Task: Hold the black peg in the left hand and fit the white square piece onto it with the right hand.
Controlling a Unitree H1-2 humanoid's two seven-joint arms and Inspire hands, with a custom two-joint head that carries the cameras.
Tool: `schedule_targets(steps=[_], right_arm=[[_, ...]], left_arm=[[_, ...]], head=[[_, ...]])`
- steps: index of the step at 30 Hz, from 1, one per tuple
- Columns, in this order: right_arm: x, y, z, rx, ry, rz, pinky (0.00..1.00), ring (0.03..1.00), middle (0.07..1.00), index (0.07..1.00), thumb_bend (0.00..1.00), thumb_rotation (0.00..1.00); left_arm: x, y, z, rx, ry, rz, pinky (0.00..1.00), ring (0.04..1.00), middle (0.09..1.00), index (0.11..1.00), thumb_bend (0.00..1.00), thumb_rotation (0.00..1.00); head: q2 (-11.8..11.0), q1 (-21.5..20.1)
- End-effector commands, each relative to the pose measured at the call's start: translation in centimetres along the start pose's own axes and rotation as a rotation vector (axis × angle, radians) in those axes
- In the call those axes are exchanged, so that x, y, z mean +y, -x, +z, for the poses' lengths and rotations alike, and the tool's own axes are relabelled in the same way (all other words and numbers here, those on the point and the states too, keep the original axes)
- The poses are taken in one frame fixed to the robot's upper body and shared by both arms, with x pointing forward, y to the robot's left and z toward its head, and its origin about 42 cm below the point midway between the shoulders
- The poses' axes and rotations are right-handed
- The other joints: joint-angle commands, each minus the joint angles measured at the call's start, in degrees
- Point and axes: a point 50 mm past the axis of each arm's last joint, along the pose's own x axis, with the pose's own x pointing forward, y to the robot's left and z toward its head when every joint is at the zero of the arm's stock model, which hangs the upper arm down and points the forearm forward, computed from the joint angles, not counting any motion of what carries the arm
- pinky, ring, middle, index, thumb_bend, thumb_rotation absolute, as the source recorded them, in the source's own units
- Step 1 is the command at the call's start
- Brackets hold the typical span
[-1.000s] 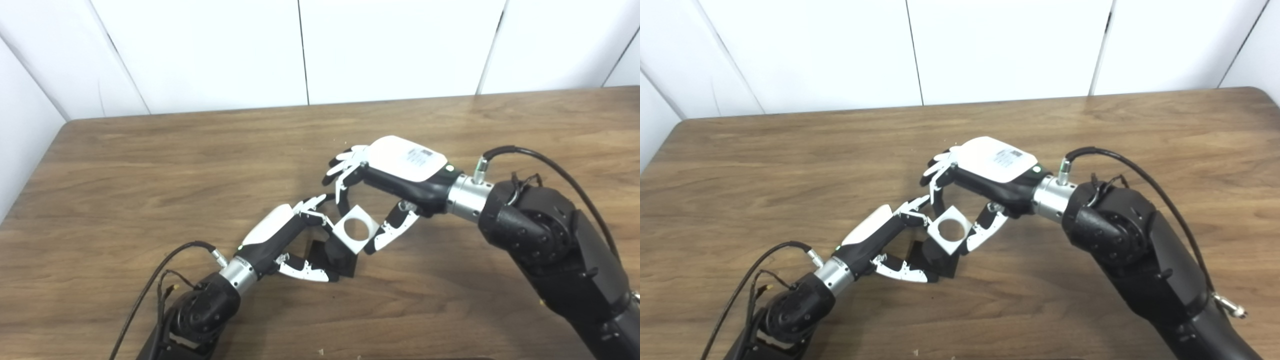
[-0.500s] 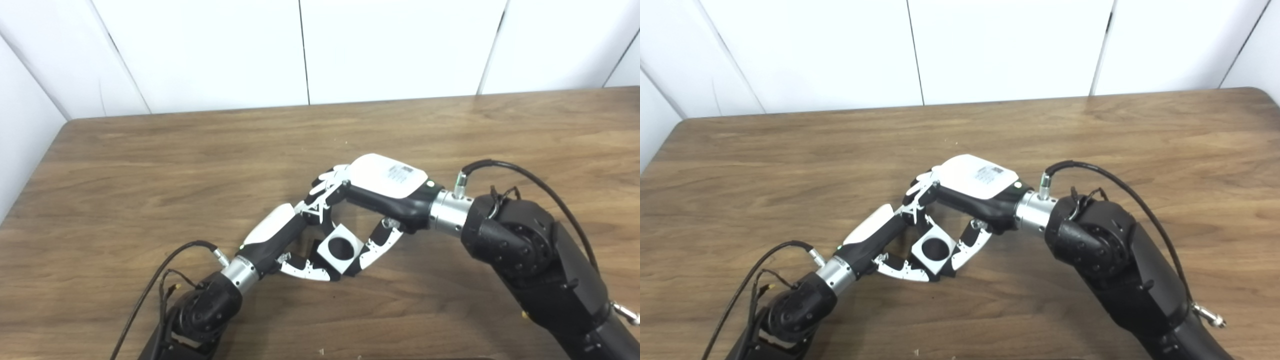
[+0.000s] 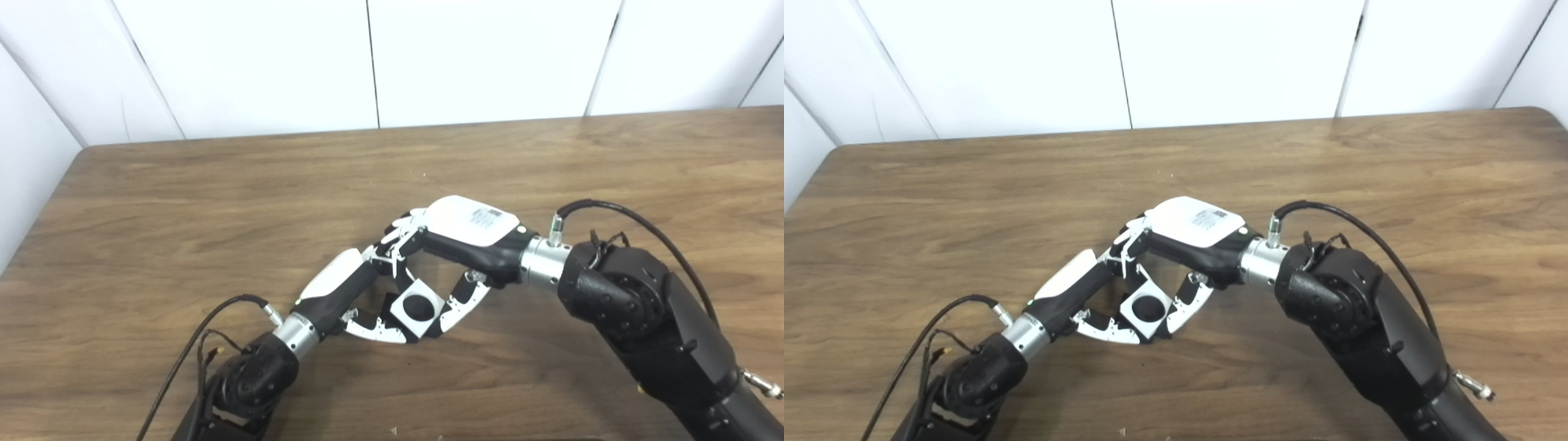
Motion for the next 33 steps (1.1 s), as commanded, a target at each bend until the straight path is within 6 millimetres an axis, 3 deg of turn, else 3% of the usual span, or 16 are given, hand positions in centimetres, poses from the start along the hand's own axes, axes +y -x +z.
schedule_targets(steps=[1, 33], right_arm=[[-1.3, -0.5, 0.3, -0.032, 0.035, -0.048, 0.92, 0.888, 0.814, 0.482, 0.52, 0.14], [0.5, -2.6, -3.5, 0.055, -0.013, -0.041, 0.90, 0.881, 0.803, 0.482, 0.52, 0.14]], left_arm=[[-1.2, 0.3, -0.6, 0.052, 0.003, -0.048, 1.00, 1.000, 1.000, 0.491, 0.52, 0.08], [-1.6, 0.0, 0.0, 0.042, 0.012, -0.045, 1.00, 1.000, 1.000, 0.491, 0.52, 0.08]], head=[[0.0, 0.0], [0.4, 0.3]])
